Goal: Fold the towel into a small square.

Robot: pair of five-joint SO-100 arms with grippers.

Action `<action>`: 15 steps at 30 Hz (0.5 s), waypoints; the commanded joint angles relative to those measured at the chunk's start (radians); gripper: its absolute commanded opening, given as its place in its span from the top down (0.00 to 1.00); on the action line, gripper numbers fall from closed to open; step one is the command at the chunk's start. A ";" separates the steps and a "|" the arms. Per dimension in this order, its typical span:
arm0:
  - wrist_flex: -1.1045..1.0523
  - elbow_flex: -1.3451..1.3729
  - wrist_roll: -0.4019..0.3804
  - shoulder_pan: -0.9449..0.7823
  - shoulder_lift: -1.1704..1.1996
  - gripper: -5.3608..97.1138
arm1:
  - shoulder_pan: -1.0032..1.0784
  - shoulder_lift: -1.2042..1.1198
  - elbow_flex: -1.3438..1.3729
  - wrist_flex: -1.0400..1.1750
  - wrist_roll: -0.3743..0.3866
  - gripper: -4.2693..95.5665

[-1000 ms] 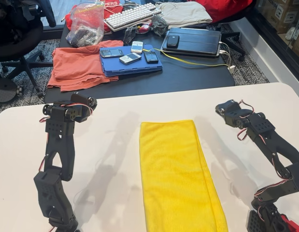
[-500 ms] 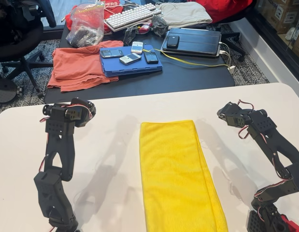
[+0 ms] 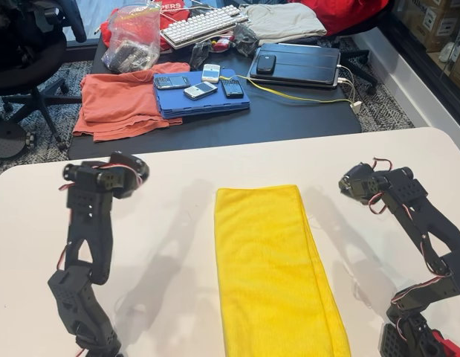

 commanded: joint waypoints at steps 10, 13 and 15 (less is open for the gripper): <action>0.477 -0.028 -0.130 -0.270 0.020 0.86 | 0.308 0.225 0.535 0.000 0.147 0.93; 0.554 -0.029 -0.133 -0.324 0.021 0.80 | 0.316 0.328 0.540 -0.012 0.170 0.86; 0.589 -0.021 -0.133 -0.373 0.018 0.76 | 0.316 0.387 0.525 -0.012 0.175 0.82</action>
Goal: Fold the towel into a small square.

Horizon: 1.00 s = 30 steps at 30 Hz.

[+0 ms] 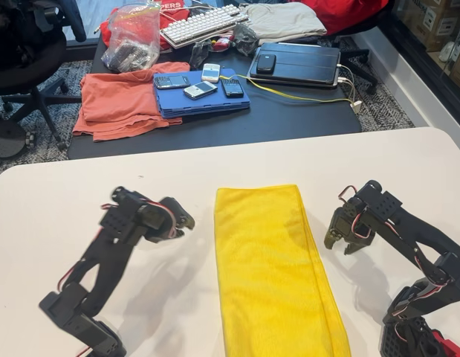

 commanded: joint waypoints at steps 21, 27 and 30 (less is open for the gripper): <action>-0.199 0.407 0.011 -0.693 0.008 0.75 | -0.009 0.120 -0.239 -0.005 0.006 0.80; -0.400 0.477 0.005 -0.735 0.017 0.75 | -0.121 0.092 -0.244 -0.005 0.006 0.80; -0.411 0.457 0.003 -0.767 0.011 0.75 | -0.135 0.091 -0.244 -0.005 0.006 0.80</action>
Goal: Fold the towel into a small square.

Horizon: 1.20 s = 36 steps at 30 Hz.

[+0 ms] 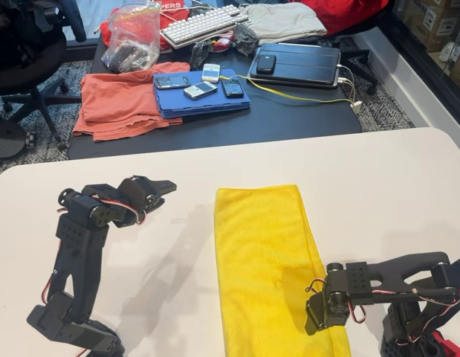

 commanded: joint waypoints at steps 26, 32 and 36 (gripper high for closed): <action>-0.252 0.179 0.006 -0.264 -0.044 0.78 | -0.021 0.008 -0.069 -0.006 -0.005 0.80; -0.250 0.262 0.012 -0.264 -0.063 0.80 | -0.080 -0.006 -0.170 0.006 -0.005 0.80; -0.261 0.259 0.000 -0.262 -0.075 0.80 | -0.098 -0.006 -0.196 0.002 -0.005 0.80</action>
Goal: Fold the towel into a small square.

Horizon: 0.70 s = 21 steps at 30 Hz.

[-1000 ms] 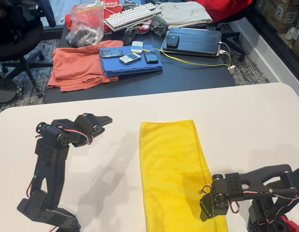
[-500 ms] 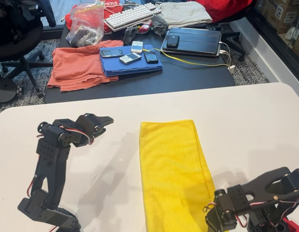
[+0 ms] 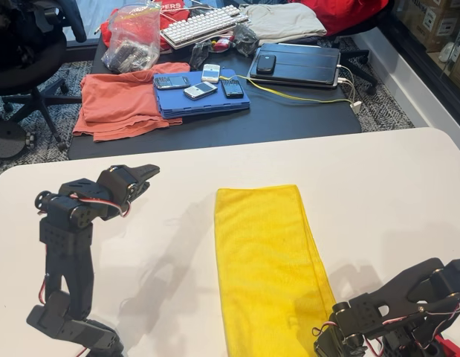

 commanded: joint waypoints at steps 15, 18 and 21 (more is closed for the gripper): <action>0.003 -0.400 -0.002 0.184 0.012 0.95 | -0.058 -0.043 -0.023 -0.048 -0.003 0.80; 0.021 -0.557 -0.003 0.201 0.002 0.95 | -0.109 -0.046 -0.021 -0.072 -0.003 0.80; 0.029 -0.667 -0.005 0.209 0.000 0.95 | -0.132 -0.046 -0.021 -0.080 -0.003 0.80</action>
